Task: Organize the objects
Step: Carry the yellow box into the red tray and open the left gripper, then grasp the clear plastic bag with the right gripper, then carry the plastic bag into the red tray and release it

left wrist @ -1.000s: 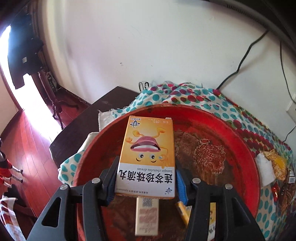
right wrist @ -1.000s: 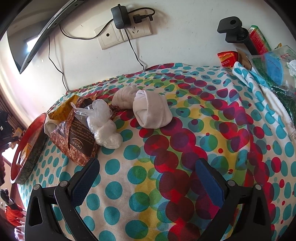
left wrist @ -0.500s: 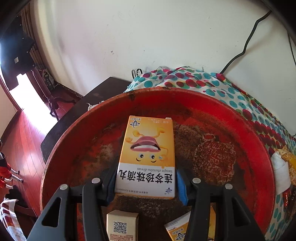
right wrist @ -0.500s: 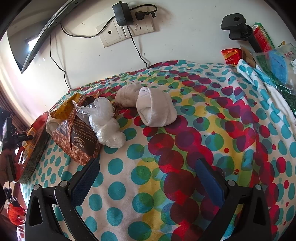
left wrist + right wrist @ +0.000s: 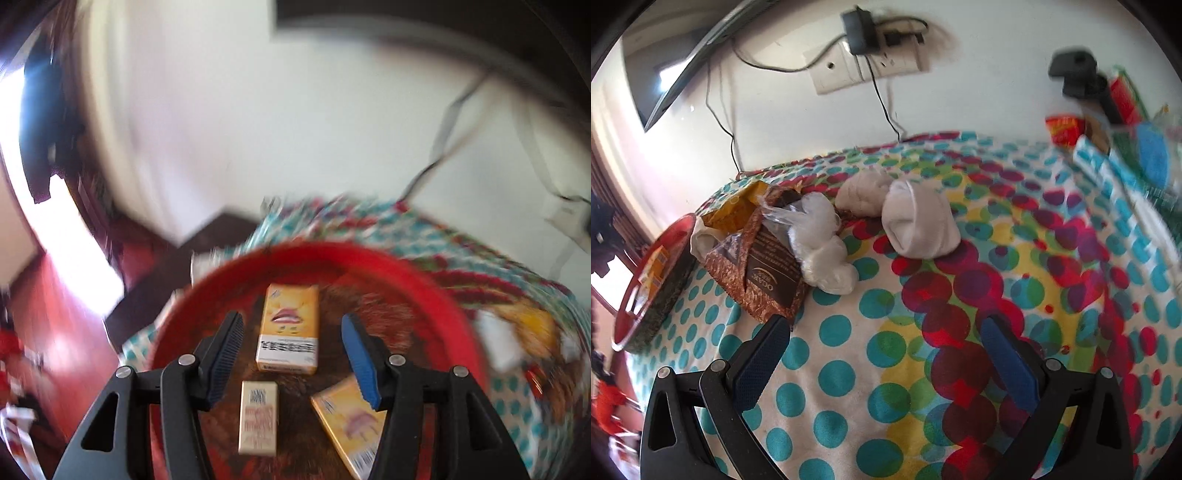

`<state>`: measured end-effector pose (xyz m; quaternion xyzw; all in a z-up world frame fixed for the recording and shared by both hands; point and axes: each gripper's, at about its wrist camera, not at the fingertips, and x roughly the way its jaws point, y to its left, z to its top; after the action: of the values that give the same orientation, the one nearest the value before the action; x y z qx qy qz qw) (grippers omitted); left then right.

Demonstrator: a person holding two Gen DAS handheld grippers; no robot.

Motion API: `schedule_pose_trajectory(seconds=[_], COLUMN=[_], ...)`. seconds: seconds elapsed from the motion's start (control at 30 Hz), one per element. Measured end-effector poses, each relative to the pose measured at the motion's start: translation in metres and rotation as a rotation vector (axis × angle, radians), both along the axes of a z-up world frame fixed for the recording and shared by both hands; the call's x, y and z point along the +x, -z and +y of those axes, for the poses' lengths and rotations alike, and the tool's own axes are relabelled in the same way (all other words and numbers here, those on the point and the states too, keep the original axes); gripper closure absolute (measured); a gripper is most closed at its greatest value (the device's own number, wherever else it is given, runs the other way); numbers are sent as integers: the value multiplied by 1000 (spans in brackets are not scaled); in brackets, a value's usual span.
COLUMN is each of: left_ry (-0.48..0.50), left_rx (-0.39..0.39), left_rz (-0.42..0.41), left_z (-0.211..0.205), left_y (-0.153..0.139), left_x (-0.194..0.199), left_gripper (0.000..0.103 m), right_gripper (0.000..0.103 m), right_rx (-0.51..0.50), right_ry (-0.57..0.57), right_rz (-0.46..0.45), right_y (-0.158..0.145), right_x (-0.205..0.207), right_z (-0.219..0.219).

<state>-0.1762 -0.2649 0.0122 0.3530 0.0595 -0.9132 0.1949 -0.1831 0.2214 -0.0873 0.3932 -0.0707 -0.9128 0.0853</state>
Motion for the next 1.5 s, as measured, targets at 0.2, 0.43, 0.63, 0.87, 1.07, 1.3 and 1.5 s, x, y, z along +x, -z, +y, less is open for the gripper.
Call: schedule_pose_trajectory(seconds=[0.2,0.43,0.63,0.87,1.07,1.3,1.5], left_ry=[230,401,467,422,367,280,211], left_rx=[9,131,159,179,122,99,88], left_rz=[75,22,28,52,86,102,118], left_z=[103,198,216,199,190,163,138], left_y=[18,99,100,93,78,66,61], left_x=[89,169,180,188,194,201,207], left_gripper=[31,31,31,31,31,31,31], right_gripper=[0,53,81,81,81,81,81], right_rx=[123,211,199,240,263,300,303], right_ry=[-69,-70,-91,-91,-188,-318,-400], right_rz=[42,29,-3,105,159,200,210], right_y=[-7,-17,-6,-46,-78,-90,-91], right_x=[-6,-41,-61,-40,-40,-27,-19], right_z=[-32,-48,-52,-64,-119,-199,-258])
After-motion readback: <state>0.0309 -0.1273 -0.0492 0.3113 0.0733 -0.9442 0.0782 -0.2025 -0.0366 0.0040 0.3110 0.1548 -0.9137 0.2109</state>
